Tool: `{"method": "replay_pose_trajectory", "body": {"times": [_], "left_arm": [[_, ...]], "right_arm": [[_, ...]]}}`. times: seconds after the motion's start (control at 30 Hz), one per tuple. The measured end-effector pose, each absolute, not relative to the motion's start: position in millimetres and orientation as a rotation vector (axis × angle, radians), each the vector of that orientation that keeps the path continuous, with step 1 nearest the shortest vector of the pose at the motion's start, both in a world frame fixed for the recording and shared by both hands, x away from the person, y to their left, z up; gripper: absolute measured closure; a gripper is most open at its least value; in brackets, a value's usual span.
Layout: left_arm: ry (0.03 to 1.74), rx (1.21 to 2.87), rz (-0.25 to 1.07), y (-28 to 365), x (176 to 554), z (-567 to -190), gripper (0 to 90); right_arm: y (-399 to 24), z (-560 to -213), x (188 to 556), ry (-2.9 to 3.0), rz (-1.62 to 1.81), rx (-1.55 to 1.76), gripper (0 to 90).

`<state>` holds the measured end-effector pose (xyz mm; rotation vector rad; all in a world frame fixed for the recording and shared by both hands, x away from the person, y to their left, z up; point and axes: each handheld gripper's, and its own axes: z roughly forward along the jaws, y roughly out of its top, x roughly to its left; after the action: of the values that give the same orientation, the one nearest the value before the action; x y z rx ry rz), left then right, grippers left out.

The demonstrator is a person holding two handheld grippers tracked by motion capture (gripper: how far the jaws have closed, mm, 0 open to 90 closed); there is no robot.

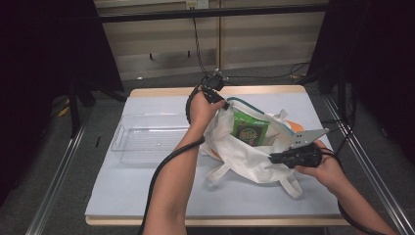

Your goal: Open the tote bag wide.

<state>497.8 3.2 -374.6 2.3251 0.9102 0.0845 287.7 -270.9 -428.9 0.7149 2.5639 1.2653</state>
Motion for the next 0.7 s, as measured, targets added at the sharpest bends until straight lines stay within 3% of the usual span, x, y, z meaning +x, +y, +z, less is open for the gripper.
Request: {"method": "replay_pose_trajectory", "body": {"times": [0.37,0.63,0.7], "left_arm": [[0.88,2.337,0.071,5.9,496.8,-380.4,79.8],[0.826,2.261,0.019,23.3,485.0,-362.8,67.0],[0.8,2.259,0.018,25.3,480.8,-358.8,64.9]], "right_arm": [[-268.9,-426.4,286.8,2.546,1.26,0.714,84.8],[-267.5,-411.3,284.8,2.487,1.265,0.741,66.2],[-268.0,-405.8,285.0,2.481,1.263,0.725,65.2]]}}
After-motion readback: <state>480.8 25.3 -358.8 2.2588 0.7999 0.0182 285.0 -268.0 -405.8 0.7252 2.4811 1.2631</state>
